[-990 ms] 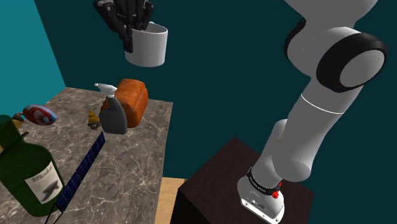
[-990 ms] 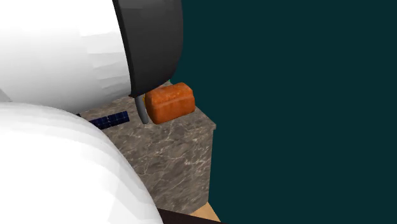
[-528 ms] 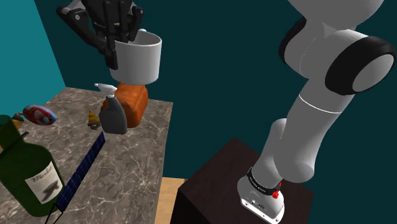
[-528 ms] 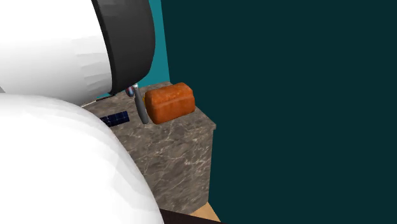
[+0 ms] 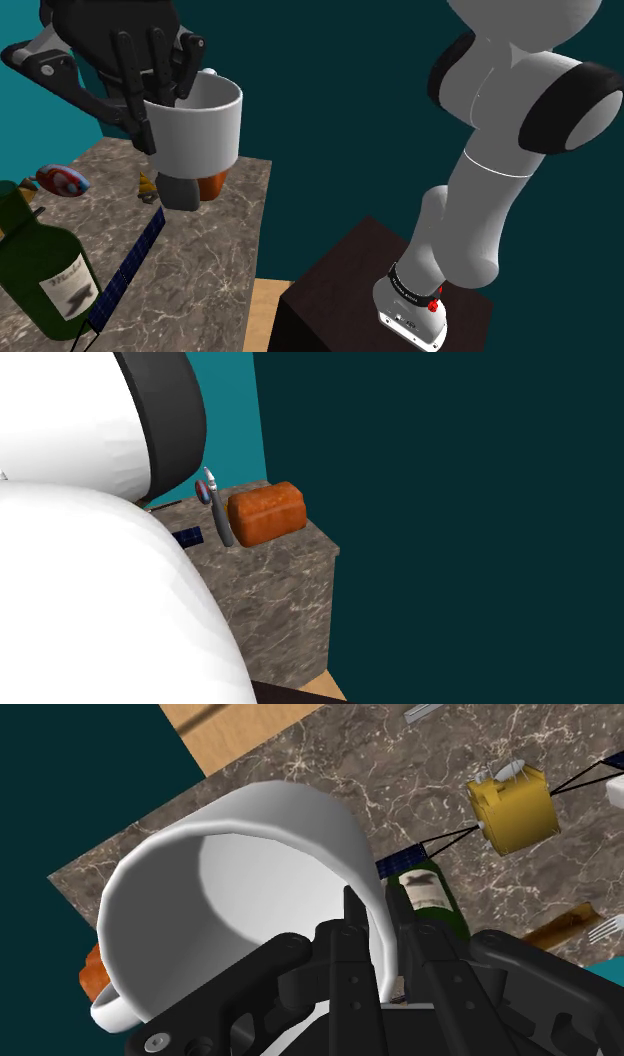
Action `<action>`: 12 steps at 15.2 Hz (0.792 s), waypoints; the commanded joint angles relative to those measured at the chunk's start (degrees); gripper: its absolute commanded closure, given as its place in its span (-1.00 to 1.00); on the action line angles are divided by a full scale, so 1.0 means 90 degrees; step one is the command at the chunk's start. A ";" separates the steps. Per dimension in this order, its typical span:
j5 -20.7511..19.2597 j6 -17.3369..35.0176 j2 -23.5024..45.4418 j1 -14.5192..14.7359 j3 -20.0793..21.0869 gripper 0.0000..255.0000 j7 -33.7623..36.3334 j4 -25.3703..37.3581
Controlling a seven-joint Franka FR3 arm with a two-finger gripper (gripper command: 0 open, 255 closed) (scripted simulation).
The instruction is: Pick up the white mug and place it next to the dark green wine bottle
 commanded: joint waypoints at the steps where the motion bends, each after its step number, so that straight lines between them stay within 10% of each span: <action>1: 0.0092 0.0238 -0.0147 -0.0056 -0.0016 1.00 -0.0004 -0.0359; 12: 0.0455 0.1428 -0.0787 -0.0271 -0.0148 1.00 -0.0158 -0.2085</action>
